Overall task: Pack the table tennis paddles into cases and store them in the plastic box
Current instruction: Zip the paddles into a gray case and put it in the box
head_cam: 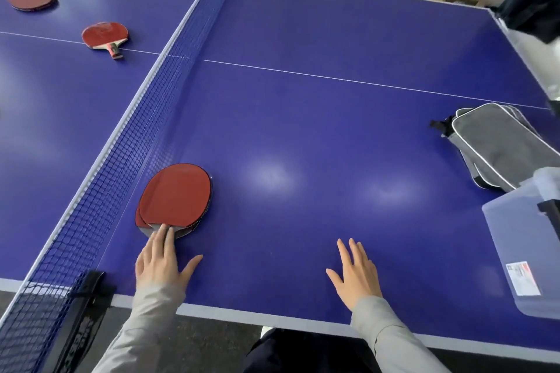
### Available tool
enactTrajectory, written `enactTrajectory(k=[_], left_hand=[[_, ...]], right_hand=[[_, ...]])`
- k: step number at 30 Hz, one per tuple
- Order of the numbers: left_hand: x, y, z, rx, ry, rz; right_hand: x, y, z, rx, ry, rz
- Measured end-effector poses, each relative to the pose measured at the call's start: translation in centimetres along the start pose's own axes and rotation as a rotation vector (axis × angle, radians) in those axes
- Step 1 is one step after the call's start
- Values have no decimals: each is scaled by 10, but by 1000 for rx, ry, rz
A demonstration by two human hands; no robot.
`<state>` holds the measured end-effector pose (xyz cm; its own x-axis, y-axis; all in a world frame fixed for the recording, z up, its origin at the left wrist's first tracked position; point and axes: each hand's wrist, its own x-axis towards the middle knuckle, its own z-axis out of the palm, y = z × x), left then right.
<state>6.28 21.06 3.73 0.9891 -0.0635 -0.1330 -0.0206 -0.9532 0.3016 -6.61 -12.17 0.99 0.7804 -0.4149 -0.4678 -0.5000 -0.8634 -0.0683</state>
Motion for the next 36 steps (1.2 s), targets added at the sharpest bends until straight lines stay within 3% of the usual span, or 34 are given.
enactTrajectory(k=[4, 8, 19, 30, 36], left_hand=[[-1, 46, 14, 113, -141, 207], [3, 95, 32, 245, -251, 300], [-17, 246, 42, 392, -244, 564], [-98, 418, 37, 273, -133, 599], [-143, 487, 49, 155, -127, 577]], right_hand=[[-2, 13, -13, 32, 24, 14], [-5, 34, -27, 55, 64, 44], [-26, 134, -85, 100, 281, 111], [-91, 290, -153, 93, 554, 69], [-119, 383, -156, 74, 558, 153]])
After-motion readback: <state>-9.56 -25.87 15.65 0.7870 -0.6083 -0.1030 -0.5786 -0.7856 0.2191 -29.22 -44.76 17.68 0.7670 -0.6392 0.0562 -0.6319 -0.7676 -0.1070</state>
